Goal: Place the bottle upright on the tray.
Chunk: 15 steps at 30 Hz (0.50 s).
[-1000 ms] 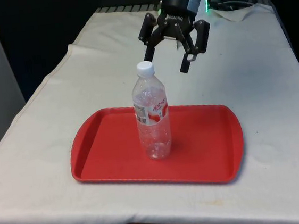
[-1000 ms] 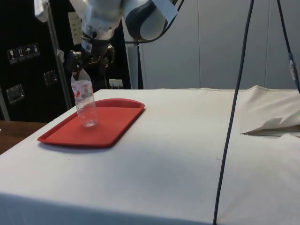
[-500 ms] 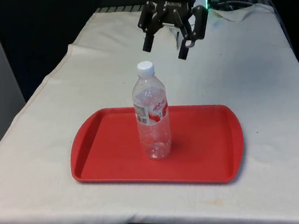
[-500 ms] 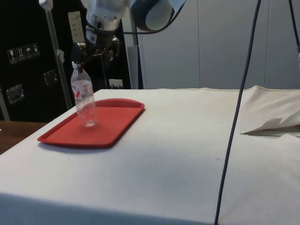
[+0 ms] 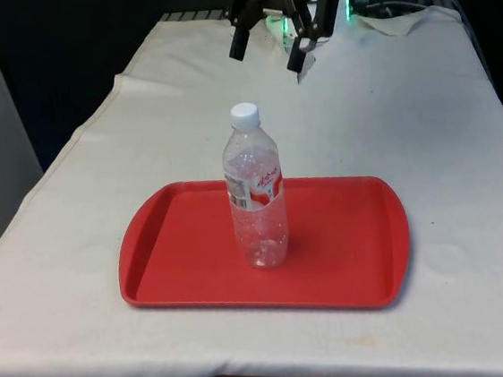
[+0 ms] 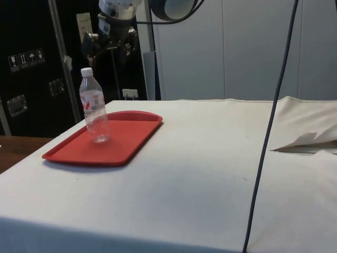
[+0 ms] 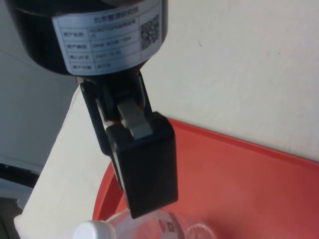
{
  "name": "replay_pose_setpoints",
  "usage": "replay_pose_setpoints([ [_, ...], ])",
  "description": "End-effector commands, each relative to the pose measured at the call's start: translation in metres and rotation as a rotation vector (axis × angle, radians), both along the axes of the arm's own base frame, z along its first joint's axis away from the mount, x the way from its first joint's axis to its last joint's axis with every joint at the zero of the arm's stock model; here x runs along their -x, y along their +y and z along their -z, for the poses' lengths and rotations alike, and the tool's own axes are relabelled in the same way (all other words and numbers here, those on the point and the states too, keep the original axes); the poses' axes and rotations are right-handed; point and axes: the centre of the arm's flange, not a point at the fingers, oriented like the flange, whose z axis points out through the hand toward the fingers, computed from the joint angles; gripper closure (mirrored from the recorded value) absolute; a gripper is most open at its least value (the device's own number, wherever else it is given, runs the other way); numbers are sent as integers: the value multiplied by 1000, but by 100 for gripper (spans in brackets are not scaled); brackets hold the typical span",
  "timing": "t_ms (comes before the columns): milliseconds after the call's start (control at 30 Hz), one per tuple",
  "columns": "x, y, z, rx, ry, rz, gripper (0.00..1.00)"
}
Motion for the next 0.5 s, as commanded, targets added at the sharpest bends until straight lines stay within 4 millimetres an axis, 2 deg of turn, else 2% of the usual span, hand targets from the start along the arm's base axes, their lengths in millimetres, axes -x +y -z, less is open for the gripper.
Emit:
replay_pose_setpoints([
  [0,3,0,-5,-9,0,7,0],
  [33,0,-1,-3,1,-2,3,0],
  [467,7,-10,-36,1,-20,43,0],
])
